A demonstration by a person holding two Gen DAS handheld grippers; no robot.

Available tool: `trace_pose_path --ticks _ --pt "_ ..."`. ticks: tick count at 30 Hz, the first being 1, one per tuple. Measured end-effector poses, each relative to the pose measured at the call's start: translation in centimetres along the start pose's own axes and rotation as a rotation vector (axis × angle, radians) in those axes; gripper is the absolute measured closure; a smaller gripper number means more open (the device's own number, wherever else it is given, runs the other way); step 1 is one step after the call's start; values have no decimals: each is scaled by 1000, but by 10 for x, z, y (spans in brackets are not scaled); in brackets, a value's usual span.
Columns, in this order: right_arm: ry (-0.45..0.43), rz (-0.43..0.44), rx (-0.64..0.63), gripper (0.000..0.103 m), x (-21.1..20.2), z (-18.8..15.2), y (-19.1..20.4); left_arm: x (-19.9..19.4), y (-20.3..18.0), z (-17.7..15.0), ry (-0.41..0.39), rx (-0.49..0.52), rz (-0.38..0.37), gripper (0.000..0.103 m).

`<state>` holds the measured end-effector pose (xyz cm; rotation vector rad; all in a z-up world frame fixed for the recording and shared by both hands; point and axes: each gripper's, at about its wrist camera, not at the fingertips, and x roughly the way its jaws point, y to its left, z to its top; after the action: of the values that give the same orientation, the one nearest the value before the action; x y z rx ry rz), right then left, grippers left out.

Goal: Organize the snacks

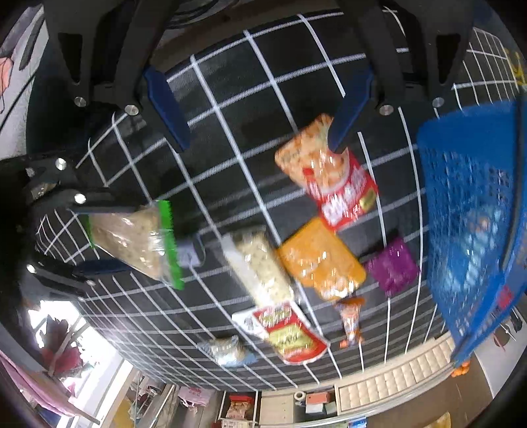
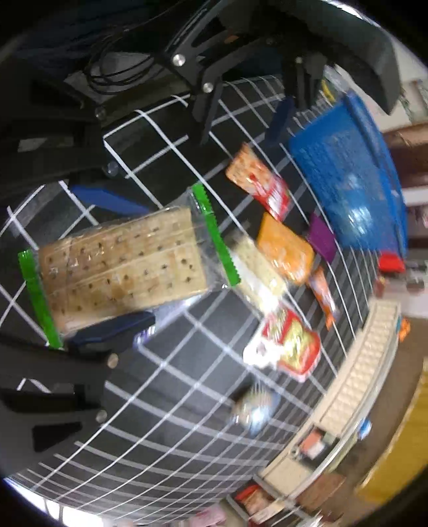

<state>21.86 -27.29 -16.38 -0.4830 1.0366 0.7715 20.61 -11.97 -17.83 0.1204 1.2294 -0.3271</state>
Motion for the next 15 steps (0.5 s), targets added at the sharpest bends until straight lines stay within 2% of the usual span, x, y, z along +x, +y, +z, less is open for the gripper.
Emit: trace_pose_path --ticks 4,9,15 --pt "-36 -42 121 40 -17 1 -14 -3 2 23 -17 -40 -14 19" --pt "-41 -123 296 40 -28 10 -33 2 9 57 -24 -108 -18 19" --pt "-39 -172 504 40 -30 8 -61 28 20 91 20 -222 -37 19"
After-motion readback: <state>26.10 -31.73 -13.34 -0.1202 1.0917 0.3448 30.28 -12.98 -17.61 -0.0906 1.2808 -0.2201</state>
